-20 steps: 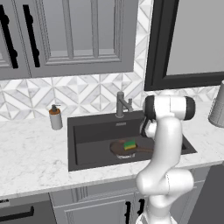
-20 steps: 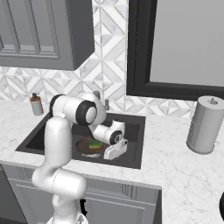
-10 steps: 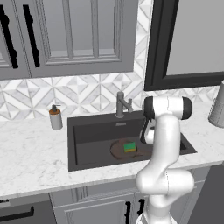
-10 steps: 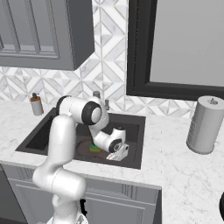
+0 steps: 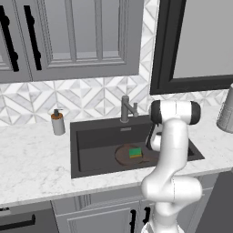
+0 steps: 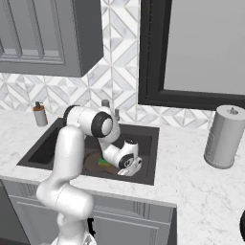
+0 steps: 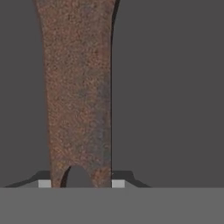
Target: Pick the pan and sponge and place them into the sink. Then turn on the water.
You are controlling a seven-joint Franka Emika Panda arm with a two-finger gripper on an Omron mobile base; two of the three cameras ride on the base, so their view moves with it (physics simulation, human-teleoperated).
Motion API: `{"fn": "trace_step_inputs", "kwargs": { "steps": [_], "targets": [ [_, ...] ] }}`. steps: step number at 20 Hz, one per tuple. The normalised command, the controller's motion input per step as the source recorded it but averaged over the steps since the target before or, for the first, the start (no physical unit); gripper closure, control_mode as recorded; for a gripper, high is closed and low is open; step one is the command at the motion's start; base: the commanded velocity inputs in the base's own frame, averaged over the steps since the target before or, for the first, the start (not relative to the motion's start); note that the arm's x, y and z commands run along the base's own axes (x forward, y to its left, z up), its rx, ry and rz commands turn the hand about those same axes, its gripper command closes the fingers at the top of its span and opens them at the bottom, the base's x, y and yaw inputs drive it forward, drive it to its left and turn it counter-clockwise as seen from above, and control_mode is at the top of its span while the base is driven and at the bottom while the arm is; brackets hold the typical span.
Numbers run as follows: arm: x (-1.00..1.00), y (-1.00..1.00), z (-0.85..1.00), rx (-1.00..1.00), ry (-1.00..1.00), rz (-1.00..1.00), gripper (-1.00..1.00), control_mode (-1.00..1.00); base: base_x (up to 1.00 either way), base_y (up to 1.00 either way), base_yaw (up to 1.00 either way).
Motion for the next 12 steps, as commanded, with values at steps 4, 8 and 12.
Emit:
{"fn": "trace_step_inputs", "kwargs": {
  "steps": [4,8,12],
  "targets": [
    [0.0,0.0,-0.01,0.0,-0.04,0.0,-1.0,-1.0,0.0,0.0,0.0],
    [0.0,0.0,0.11,0.0,-0.01,0.0,-1.0,-1.0,0.0,0.0,0.0],
    [0.0,0.0,0.56,0.0,-0.01,0.0,-1.0,-1.0,0.0,0.0,0.0]
  ]
}}
